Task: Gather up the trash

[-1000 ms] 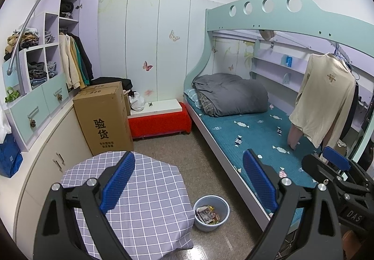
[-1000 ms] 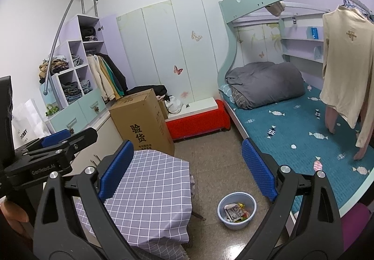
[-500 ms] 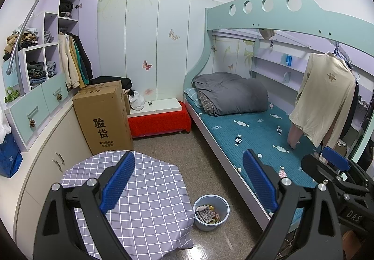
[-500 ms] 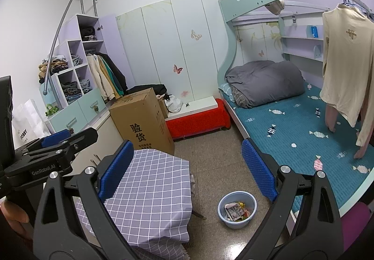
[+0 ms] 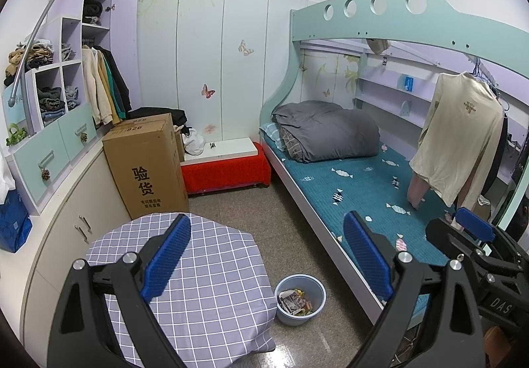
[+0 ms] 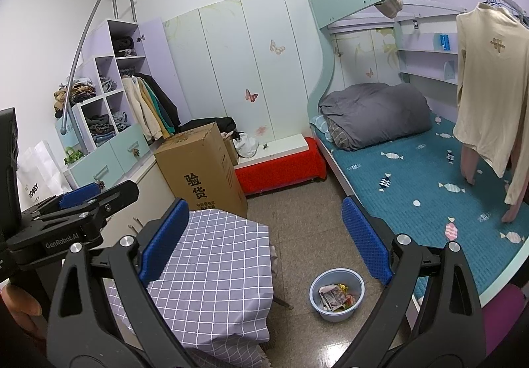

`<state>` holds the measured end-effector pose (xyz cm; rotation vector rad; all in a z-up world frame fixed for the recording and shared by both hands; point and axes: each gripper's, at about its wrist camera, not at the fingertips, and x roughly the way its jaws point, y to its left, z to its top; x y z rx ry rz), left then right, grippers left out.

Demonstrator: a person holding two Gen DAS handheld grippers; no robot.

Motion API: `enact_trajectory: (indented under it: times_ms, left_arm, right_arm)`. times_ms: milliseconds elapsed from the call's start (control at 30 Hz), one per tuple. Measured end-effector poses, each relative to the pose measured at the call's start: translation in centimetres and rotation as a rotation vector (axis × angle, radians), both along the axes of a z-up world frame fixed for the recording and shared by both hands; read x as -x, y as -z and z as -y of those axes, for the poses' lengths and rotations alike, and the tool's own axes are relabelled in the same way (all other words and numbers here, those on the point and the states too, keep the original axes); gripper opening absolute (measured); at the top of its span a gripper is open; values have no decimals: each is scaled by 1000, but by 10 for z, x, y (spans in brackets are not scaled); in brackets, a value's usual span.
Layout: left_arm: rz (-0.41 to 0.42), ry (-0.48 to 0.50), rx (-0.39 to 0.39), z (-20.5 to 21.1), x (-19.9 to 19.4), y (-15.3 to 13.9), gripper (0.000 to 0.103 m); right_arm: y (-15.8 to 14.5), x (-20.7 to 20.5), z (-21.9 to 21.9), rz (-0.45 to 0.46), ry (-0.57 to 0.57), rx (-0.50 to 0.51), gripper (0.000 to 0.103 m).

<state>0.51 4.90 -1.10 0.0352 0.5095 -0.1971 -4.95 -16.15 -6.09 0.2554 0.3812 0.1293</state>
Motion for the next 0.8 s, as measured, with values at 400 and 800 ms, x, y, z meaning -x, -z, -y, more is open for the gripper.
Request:
enact_trajectory:
  times_ms: [400,800]
  left_arm:
    - [-8,5,-3,-6,-6,5,92]
    - [-14,8,-6,-11,-12,9,92]
  right_arm:
    - [6,-5,-4,-10,-2,1,92]
    - [6,-8,-4,-16,-2,-1,92]
